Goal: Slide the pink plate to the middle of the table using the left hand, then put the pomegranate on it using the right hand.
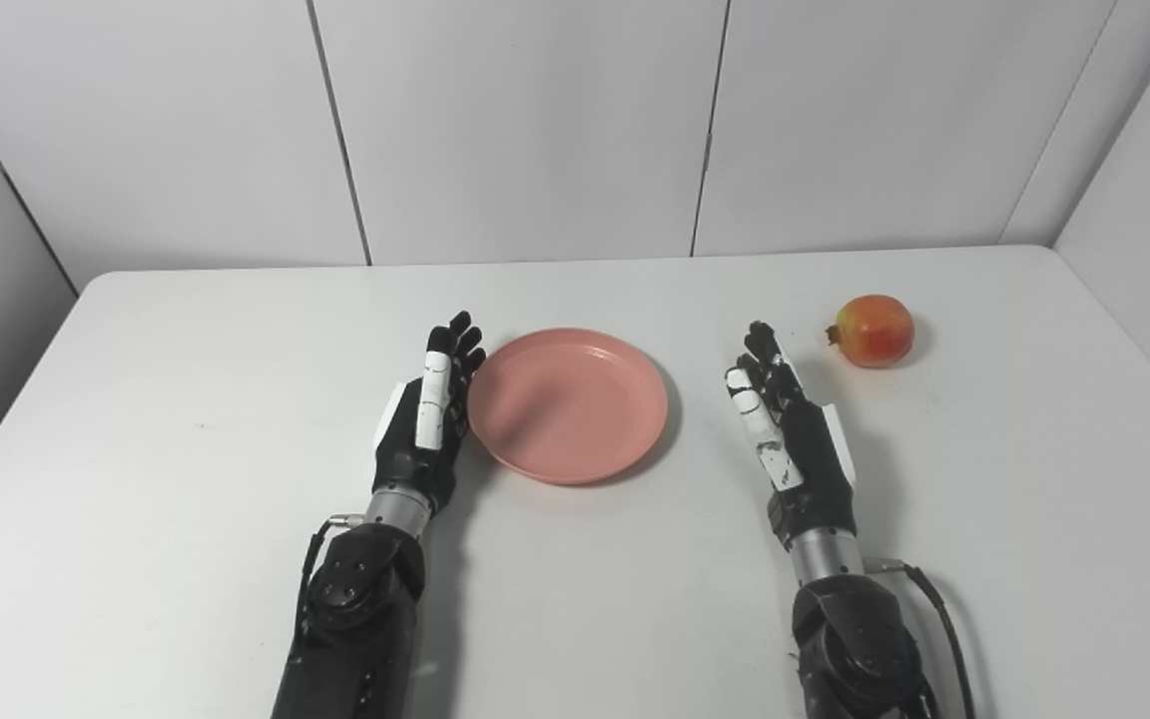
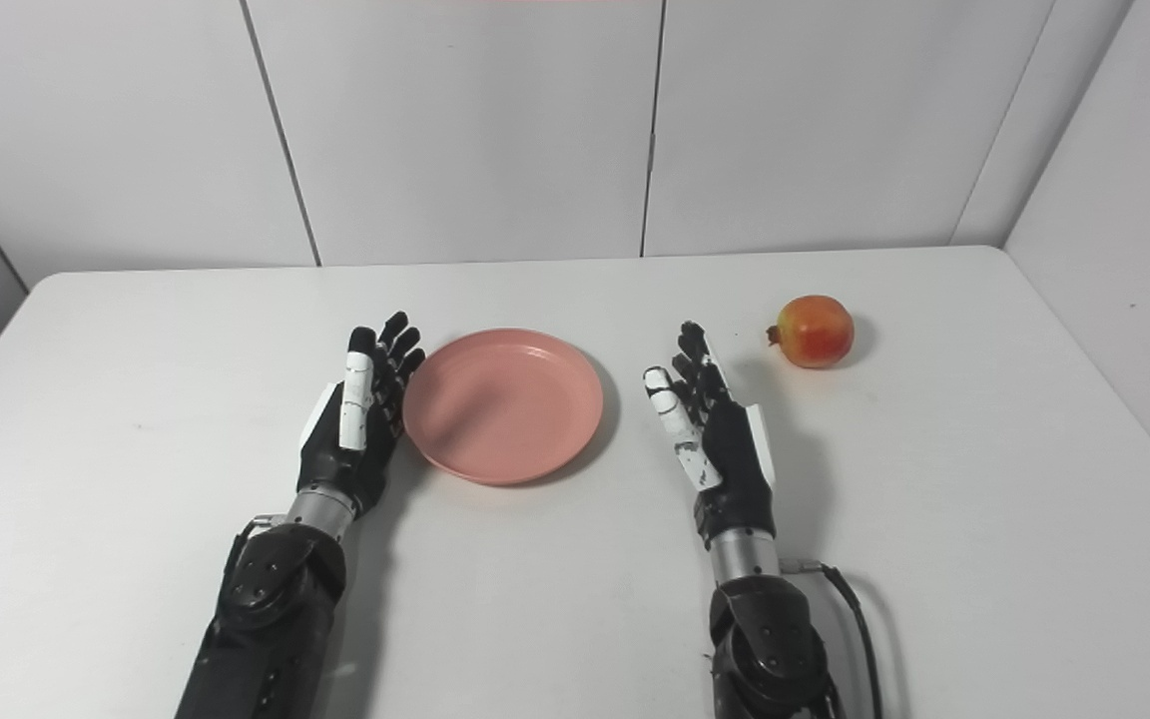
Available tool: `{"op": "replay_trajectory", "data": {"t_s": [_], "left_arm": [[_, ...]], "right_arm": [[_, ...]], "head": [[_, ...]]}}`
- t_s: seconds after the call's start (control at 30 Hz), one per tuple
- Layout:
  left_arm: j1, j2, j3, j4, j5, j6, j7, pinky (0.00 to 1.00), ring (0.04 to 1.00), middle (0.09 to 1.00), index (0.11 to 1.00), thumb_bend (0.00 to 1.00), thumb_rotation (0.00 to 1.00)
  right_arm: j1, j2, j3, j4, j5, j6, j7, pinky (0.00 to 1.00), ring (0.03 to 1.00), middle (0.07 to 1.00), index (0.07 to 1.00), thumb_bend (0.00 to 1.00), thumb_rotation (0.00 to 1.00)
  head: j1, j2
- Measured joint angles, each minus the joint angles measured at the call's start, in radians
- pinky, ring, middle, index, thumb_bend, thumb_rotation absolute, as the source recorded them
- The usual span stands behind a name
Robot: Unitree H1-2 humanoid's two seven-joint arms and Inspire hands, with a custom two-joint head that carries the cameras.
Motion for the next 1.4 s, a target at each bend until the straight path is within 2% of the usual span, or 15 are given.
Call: {"op": "replay_trajectory", "data": {"t_s": [0.53, 0.7, 0.83, 1.1, 1.27, 1.4], "left_arm": [[0.005, -0.006, -0.009, -0.003, 0.021, -0.01, -0.011, 1.0, 1.0, 1.0, 1.0, 0.86, 1.0], [0.001, -0.017, 0.032, 0.003, -0.001, -0.041, 0.0, 1.0, 1.0, 1.0, 1.0, 0.85, 1.0], [-0.001, -0.017, 0.039, 0.005, 0.001, -0.048, 0.008, 1.0, 1.0, 1.0, 1.0, 0.85, 1.0], [-0.005, 0.011, 0.059, 0.005, 0.016, -0.058, 0.017, 1.0, 1.0, 1.0, 1.0, 0.86, 1.0], [-0.005, 0.048, 0.044, 0.004, 0.048, -0.058, 0.016, 1.0, 1.0, 1.0, 1.0, 0.86, 1.0], [-0.001, 0.055, 0.045, 0.003, 0.043, -0.058, 0.005, 1.0, 1.0, 1.0, 1.0, 0.85, 1.0]], "right_arm": [[0.0, 0.0, 0.0, -0.001, 0.007, 0.004, 0.0, 0.96, 0.958, 0.961, 0.945, 0.74, 0.74], [-0.001, -0.001, 0.0, 0.003, 0.006, 0.006, 0.0, 0.96, 0.954, 0.959, 0.942, 0.74, 0.73], [-0.003, -0.001, -0.001, 0.004, 0.006, 0.006, 0.0, 0.96, 0.959, 0.965, 0.949, 0.73, 0.74], [-0.011, -0.006, -0.001, 0.004, 0.007, 0.006, 0.0, 0.96, 0.962, 0.967, 0.953, 0.72, 0.74], [-0.011, -0.008, 0.0, 0.009, 0.01, 0.006, 0.001, 0.97, 0.967, 0.97, 0.962, 0.72, 0.75], [-0.011, -0.021, 0.0, 0.016, 0.013, 0.006, 0.005, 0.98, 0.98, 0.979, 0.97, 0.71, 0.77]], "head": [[0.012, -0.006], [0.009, -0.006], [0.014, -0.008], [0.017, -0.011], [0.025, -0.014], [0.011, -0.017]]}}
